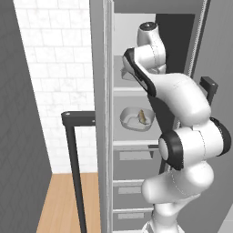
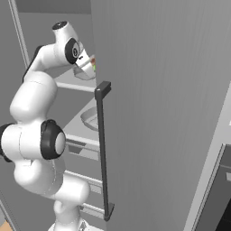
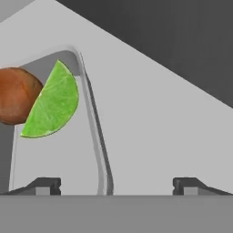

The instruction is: Take the meat container that has the fish and place it on the second highest rack of the freezer. Then take the vegetable container that has the onion and lemon wedge and place it on the highest rack of the freezer.

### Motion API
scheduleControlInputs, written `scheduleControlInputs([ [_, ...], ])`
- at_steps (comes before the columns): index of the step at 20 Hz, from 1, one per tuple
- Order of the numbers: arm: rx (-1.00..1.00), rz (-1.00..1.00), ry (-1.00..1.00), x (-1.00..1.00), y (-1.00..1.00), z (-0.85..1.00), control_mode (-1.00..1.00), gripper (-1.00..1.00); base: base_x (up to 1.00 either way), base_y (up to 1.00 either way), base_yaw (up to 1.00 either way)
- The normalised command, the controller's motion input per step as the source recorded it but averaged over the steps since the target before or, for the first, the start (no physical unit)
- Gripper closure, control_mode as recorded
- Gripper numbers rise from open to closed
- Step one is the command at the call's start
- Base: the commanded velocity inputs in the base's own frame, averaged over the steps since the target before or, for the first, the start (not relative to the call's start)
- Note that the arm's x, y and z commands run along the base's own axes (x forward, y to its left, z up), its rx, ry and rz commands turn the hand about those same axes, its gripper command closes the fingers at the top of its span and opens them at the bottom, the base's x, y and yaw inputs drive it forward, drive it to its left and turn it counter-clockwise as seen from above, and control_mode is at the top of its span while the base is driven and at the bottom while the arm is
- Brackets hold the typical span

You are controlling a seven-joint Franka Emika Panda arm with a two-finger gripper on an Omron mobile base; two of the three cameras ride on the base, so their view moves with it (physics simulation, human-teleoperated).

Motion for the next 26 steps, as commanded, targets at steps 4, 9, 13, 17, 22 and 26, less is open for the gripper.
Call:
scheduleControlInputs([
  [4, 0.0, 0.02, -0.27, -0.85, -0.05, 0.07, -1.0, -1.0, 0.0, 0.0, 0.0],
  [9, 0.0, 0.21, -0.12, -0.99, -0.19, 0.0, -1.0, -1.0, 0.0, 0.0, 0.0],
  [13, 0.0, 0.29, -0.02, -0.95, -0.24, 0.06, -1.0, -1.0, 0.0, 0.0, 0.0],
  [17, -0.02, 0.3, 0.0, -1.0, 0.0, 0.0, -1.0, -1.0, 0.0, 0.0, 0.0],
  [22, -0.04, 0.14, 0.03, -1.0, 0.0, 0.15, -1.0, -1.0, 0.0, 0.0, 0.0],
  [26, -0.1, 0.0, 0.16, -1.0, 0.05, 0.16, -1.0, -1.0, 0.0, 0.0, 0.0],
])
